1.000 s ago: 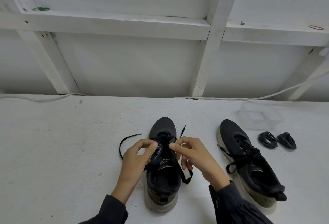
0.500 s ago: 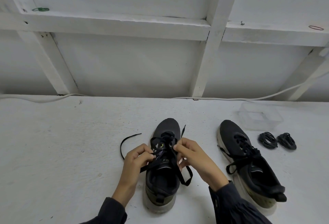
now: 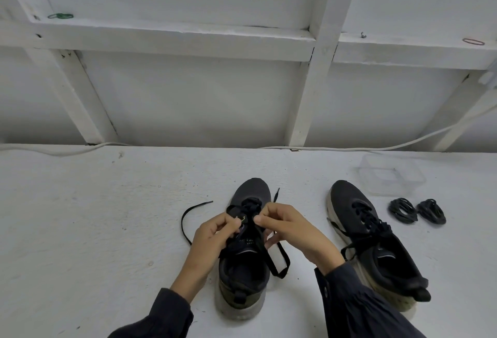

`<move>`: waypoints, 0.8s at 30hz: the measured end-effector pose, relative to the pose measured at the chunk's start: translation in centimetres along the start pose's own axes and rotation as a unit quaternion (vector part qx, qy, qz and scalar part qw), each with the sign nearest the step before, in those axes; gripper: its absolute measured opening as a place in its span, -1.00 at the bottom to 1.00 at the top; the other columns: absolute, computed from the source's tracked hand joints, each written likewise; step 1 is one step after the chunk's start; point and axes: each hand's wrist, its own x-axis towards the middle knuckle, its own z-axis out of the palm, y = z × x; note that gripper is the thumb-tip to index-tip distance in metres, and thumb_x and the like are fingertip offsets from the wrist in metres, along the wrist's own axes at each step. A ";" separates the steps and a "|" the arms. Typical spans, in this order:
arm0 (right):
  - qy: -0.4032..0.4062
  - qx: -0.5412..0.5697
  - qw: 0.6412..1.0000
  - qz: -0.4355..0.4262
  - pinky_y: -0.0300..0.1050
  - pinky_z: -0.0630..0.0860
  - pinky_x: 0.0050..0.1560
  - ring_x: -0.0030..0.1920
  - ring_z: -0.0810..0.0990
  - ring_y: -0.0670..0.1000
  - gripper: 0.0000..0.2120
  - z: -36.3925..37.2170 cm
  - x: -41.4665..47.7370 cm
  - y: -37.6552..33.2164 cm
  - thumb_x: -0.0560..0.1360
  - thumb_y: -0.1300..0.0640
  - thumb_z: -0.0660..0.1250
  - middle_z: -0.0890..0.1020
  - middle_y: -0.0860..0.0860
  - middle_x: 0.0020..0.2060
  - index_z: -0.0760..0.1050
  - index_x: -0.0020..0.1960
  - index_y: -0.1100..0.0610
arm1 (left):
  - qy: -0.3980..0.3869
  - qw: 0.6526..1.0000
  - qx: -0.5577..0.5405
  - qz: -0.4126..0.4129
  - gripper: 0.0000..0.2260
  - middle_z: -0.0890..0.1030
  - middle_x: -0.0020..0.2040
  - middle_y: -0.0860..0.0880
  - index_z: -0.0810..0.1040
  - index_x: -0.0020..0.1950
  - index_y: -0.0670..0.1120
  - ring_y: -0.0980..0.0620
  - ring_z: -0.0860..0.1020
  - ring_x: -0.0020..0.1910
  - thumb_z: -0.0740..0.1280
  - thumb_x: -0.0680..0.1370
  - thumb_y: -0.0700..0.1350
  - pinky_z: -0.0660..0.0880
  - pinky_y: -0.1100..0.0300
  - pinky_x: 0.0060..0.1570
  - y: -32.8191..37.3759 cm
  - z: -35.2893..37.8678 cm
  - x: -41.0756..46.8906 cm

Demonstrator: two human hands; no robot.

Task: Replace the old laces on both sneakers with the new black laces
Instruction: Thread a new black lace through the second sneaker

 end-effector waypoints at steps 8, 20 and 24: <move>0.044 0.113 0.992 0.034 -0.17 0.57 -0.21 -0.21 0.59 0.04 -0.81 -0.8 0.1 0.9 0.60 0.27 0.21 0.64 0.15 -0.19 0.39 -0.20 0.19 | 0.118 0.967 -0.221 -0.049 -0.73 0.43 -0.37 -0.04 0.42 -0.32 -0.14 0.03 0.50 -0.31 0.27 0.59 -0.23 0.53 0.32 -0.24 -1.4 0.8 -0.3; 0.039 0.003 0.999 -0.003 -0.20 0.59 -0.18 -0.24 0.63 -0.03 -0.77 -0.5 0.0 -0.1 0.52 0.07 0.42 0.64 0.06 -0.26 0.54 -0.14 0.24 | 0.031 0.998 0.046 -0.001 -0.76 0.52 -0.43 0.11 0.58 -0.20 -0.15 0.20 0.40 -0.50 0.36 0.57 -0.02 0.39 0.34 -0.38 0.7 0.5 0.6; 0.047 0.025 0.999 0.001 -0.11 0.63 -0.15 -0.21 0.65 0.03 -0.82 -1.1 -0.1 0.4 0.58 0.18 0.33 0.65 0.14 -0.19 0.48 -0.13 0.27 | 0.031 0.999 0.031 0.011 -0.74 0.48 -0.39 -0.02 0.51 -0.28 -0.12 0.10 0.33 -0.50 0.32 0.59 -0.07 0.35 0.28 -0.38 0.0 0.4 0.7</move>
